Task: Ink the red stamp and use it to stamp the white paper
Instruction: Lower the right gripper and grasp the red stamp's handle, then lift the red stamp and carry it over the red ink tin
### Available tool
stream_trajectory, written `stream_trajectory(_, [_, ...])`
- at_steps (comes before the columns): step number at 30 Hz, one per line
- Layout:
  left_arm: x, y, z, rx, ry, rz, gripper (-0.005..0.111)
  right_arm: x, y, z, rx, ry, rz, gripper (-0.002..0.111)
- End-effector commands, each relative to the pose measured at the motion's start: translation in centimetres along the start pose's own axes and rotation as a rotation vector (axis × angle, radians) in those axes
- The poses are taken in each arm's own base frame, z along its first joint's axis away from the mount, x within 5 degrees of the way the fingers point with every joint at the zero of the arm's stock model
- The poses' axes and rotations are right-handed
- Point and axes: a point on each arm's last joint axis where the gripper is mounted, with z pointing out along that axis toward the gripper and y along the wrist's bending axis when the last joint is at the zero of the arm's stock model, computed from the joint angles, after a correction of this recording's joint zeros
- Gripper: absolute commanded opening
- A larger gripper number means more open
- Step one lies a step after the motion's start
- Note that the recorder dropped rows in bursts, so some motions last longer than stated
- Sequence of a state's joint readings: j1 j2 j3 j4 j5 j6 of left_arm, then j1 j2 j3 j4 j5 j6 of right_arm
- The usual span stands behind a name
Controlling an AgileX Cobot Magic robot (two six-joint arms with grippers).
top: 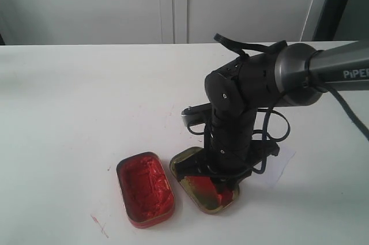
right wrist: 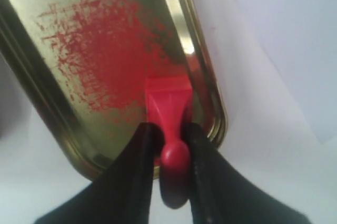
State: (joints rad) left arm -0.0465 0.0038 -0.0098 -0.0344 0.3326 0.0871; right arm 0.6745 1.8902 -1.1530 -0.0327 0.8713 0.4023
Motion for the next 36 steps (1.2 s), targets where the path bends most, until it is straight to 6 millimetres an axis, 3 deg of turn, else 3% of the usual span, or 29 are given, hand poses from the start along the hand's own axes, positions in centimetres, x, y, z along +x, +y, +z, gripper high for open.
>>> stream_trajectory(1, [0.3, -0.1, 0.1, 0.007, 0.006, -0.002, 0.000, 0.0, -0.1, -0.7, -0.002, -0.016, -0.001, 0.000])
stream_trajectory(16, [0.3, -0.1, 0.1, 0.007, 0.006, -0.002, 0.000, -0.2, 0.1, -5.0, -0.043, -0.119, -0.020, 0.000])
stream_trajectory(27, [0.3, -0.1, 0.1, 0.007, 0.006, -0.002, 0.000, -1.2, 3.8, -8.4, -0.082, -0.192, -0.123, 0.000])
stream_trajectory(36, [0.3, -0.1, 0.1, 0.007, 0.006, -0.002, 0.000, -1.8, 7.8, -8.4, -0.056, -0.121, -0.251, 0.000])
